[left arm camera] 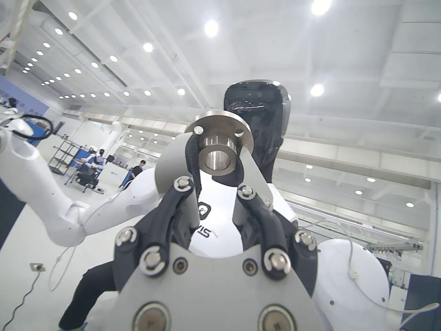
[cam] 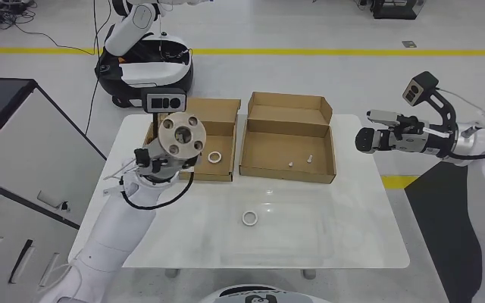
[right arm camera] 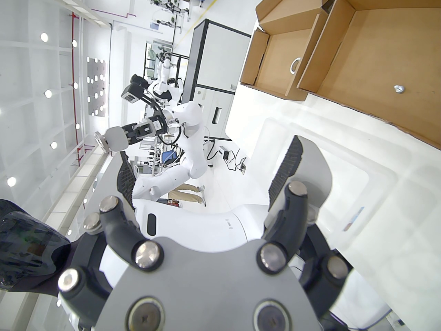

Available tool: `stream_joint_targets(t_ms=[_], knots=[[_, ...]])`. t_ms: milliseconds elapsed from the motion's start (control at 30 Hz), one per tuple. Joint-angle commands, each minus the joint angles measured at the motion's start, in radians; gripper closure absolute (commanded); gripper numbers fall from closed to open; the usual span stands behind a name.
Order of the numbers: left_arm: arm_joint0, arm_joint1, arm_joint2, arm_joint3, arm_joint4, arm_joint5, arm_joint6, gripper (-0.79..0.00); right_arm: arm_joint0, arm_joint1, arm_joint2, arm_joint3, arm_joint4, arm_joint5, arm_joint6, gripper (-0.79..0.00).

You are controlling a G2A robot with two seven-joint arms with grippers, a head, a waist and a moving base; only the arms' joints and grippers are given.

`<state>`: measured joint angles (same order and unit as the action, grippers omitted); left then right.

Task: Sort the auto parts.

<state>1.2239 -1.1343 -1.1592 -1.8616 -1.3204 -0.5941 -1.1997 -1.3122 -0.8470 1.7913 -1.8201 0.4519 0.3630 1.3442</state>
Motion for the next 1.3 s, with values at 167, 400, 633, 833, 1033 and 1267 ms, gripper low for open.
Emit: stream_joint_targets(t_ms=[167, 400, 633, 833, 1033, 1267], knots=[[0.007, -0.017, -0.017, -0.014, -0.075, 0.014, -0.04, 0.0, 0.0, 0.0, 0.0, 0.0, 0.0, 0.0, 0.0, -0.785], [0.014, -0.032, -0.042, -0.004, -0.045, 0.029, -0.055, 0.0, 0.0, 0.0, 0.0, 0.0, 0.0, 0.0, 0.0, -0.785], [0.03, -0.027, -0.09, 0.031, 0.179, 0.057, 0.008, 0.0, 0.0, 0.0, 0.0, 0.0, 0.0, 0.0, 0.0, -0.785], [0.041, -0.033, -0.088, 0.02, 0.196, 0.064, 0.023, 0.0, 0.0, 0.0, 0.0, 0.0, 0.0, 0.0, 0.0, -0.785], [0.051, -0.043, -0.082, 0.016, 0.128, 0.066, 0.031, 0.0, 0.0, 0.0, 0.0, 0.0, 0.0, 0.0, 0.0, -0.785], [0.056, -0.053, -0.086, 0.013, 0.06, 0.076, 0.014, 0.0, 0.0, 0.0, 0.0, 0.0, 0.0, 0.0, 0.0, -0.785]])
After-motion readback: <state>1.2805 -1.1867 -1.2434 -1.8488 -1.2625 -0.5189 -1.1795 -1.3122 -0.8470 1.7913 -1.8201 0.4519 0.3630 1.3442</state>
